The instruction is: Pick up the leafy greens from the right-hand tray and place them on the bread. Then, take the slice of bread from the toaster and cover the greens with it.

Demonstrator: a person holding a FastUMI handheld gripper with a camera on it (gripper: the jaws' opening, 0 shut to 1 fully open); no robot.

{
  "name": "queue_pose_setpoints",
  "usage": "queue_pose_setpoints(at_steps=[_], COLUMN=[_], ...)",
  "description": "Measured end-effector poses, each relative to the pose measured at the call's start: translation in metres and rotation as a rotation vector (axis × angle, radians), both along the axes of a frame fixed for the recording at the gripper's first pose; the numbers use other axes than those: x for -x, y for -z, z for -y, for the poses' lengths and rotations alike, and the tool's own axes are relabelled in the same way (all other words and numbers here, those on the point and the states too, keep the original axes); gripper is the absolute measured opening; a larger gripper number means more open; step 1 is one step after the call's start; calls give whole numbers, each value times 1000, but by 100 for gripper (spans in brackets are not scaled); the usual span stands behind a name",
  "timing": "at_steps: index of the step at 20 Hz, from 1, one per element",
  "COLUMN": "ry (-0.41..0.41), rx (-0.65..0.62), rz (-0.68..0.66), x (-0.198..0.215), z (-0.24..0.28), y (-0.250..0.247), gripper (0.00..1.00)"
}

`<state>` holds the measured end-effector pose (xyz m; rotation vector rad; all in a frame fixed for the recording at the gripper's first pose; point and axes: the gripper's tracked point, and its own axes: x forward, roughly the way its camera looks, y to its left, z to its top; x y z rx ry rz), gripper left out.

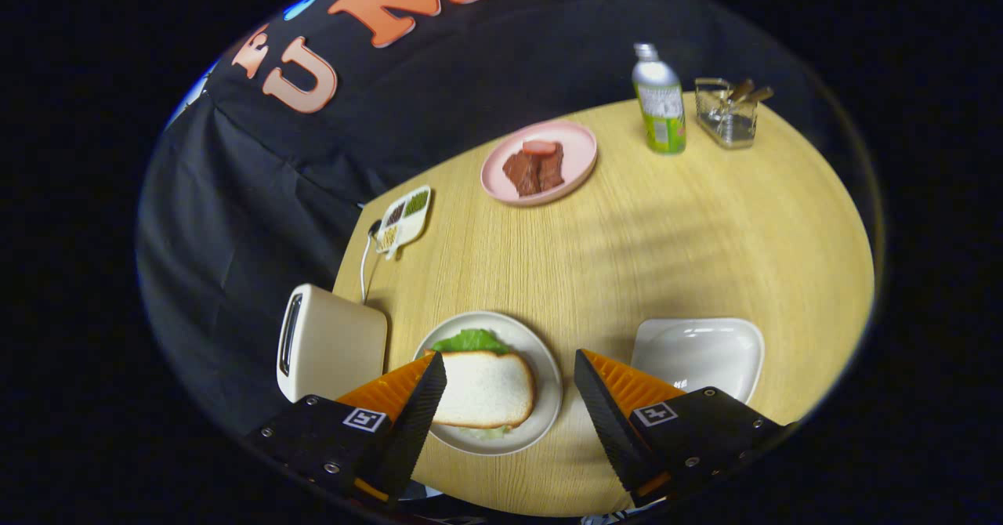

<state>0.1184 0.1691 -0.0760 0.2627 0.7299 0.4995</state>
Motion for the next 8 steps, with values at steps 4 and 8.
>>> queue_pose_setpoints(at_steps=[4, 8], ry=[115, 219], rx=[28, 43], rz=[269, 497], x=[1, 22], z=[38, 78], y=[-90, -159], gripper=[98, 98])
